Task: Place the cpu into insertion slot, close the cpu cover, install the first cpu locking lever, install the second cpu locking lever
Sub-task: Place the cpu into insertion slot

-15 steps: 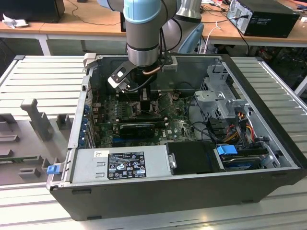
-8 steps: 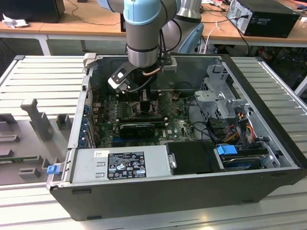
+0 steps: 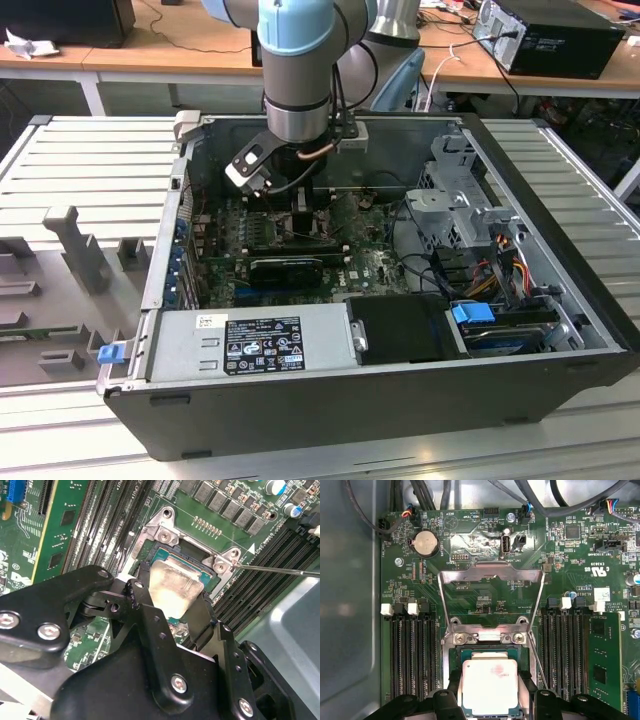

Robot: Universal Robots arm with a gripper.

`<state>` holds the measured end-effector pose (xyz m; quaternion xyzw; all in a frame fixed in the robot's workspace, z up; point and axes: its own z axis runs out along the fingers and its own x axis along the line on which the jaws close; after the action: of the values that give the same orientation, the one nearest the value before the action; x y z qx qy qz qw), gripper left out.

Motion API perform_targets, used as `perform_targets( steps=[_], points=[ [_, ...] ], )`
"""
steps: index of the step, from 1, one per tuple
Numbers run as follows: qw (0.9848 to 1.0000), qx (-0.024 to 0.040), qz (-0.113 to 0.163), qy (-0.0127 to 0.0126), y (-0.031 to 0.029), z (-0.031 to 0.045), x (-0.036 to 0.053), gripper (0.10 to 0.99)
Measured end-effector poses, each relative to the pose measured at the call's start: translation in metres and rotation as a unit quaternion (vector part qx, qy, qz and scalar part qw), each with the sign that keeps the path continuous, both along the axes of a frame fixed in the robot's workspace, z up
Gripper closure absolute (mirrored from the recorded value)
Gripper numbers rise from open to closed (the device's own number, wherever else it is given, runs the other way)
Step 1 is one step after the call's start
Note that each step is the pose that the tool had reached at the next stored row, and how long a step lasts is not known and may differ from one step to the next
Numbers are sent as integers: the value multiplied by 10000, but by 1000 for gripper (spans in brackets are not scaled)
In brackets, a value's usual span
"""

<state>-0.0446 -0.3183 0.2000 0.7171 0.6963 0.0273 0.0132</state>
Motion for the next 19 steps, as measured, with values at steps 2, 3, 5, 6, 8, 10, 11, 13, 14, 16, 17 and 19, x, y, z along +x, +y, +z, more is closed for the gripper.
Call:
perform_targets(
  steps=[2, 3, 5, 6, 8, 10, 11, 13, 14, 16, 17, 19],
  points=[
    [10000, -1, 0, 1, 0, -1, 0, 553],
    [10000, 0, 0, 0, 0, -2, 0, 541],
    [10000, 1, 0, -1, 0, -1, 0, 478],
    [10000, 0, 0, 0, 0, 21, 0, 478],
    [10000, 0, 0, 0, 0, 71, 0, 478],
    [10000, 0, 0, 0, 0, 88, 0, 494],
    [10000, 2, 0, -1, 1, 89, 0, 557],
    [10000, -1, 0, 0, 0, 95, 0, 624],
    [10000, -1, 0, 0, 0, 97, 0, 741],
    [10000, -2, 0, 0, 0, 107, 0, 863],
    [10000, -1, 0, 0, 0, 110, 0, 863],
    [10000, 0, 0, -1, 0, 117, 0, 980]
  ],
)
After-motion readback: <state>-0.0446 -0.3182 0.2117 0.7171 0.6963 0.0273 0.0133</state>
